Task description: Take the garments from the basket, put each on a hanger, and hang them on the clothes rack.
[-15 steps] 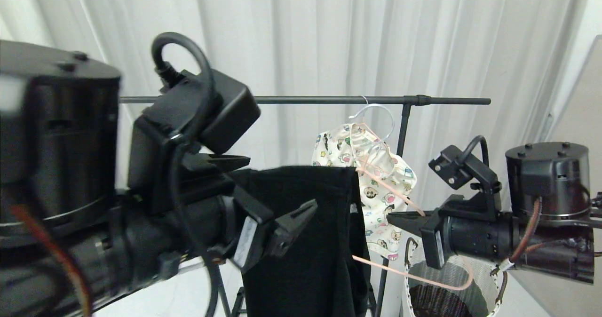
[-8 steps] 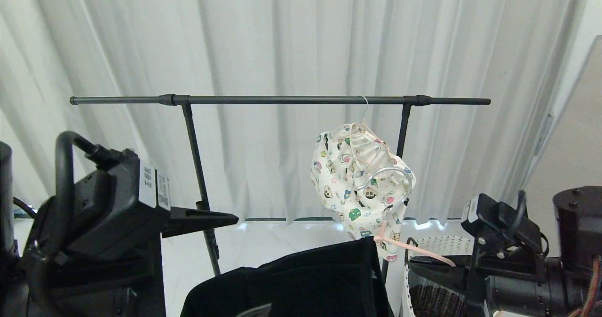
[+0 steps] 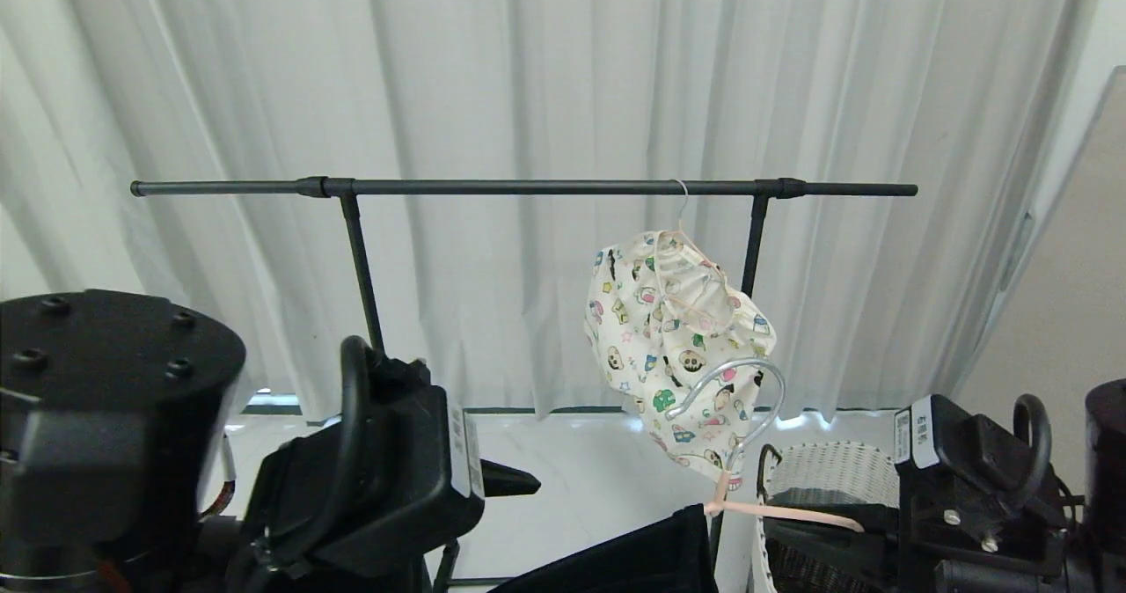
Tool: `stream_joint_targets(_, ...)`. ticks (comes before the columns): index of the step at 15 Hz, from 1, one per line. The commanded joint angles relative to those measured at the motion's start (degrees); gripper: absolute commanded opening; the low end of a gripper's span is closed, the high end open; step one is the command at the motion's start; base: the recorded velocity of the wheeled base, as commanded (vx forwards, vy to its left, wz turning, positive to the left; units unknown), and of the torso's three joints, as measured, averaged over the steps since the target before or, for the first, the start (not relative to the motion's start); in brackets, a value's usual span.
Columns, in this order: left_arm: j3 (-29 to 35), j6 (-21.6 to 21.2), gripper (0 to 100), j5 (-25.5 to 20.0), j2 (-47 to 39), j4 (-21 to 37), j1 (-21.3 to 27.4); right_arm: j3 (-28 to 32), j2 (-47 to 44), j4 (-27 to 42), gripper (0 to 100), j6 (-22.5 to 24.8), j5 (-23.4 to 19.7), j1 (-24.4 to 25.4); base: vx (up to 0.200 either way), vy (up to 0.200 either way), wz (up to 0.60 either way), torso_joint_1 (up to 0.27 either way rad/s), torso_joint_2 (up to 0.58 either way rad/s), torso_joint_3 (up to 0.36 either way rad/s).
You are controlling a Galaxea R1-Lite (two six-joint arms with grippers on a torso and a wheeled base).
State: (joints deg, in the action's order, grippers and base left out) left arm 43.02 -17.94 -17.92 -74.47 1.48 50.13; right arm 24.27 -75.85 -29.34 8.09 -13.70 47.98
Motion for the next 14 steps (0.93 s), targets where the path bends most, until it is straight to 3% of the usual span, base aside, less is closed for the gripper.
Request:
stream_joint_targets(1,0.05,0.01,100,-0.01,-2.43,0.02,0.32,0.25,-0.44,-0.72,0,-0.01,-0.01,0.71,0.000,0.000,0.00,0.000,0.00,0.000)
stream_joint_targets(3,-0.31,0.01,100,0.08,-3.31,-0.07,0.32,0.51,-0.61,-1.68,0,-0.10,0.08,0.80,0.000,0.000,0.00,0.000,0.00,0.000)
stream_joint_targets(4,-0.31,0.10,0,0.08,-3.57,-0.07,0.32,0.51,-0.61,-1.68,0,-0.10,0.08,0.80,0.000,0.000,0.00,0.000,0.00,0.000)
stream_joint_targets(12,-0.92,0.10,0,0.25,-4.10,-0.16,0.23,0.51,0.00,-1.77,0,-0.36,0.08,0.80,0.000,0.000,0.00,0.000,0.00,0.000)
stream_joint_targets(13,-0.92,0.10,0,0.25,-4.19,-0.16,0.06,0.43,0.18,-1.68,100,-0.36,0.17,0.80,0.000,0.000,0.00,0.000,0.00,0.000)
stream_joint_targets(14,-1.01,0.10,0,0.25,-4.19,-0.16,-0.29,0.43,0.35,-1.68,100,-0.36,0.17,0.80,0.000,0.000,0.00,0.000,0.00,0.000)
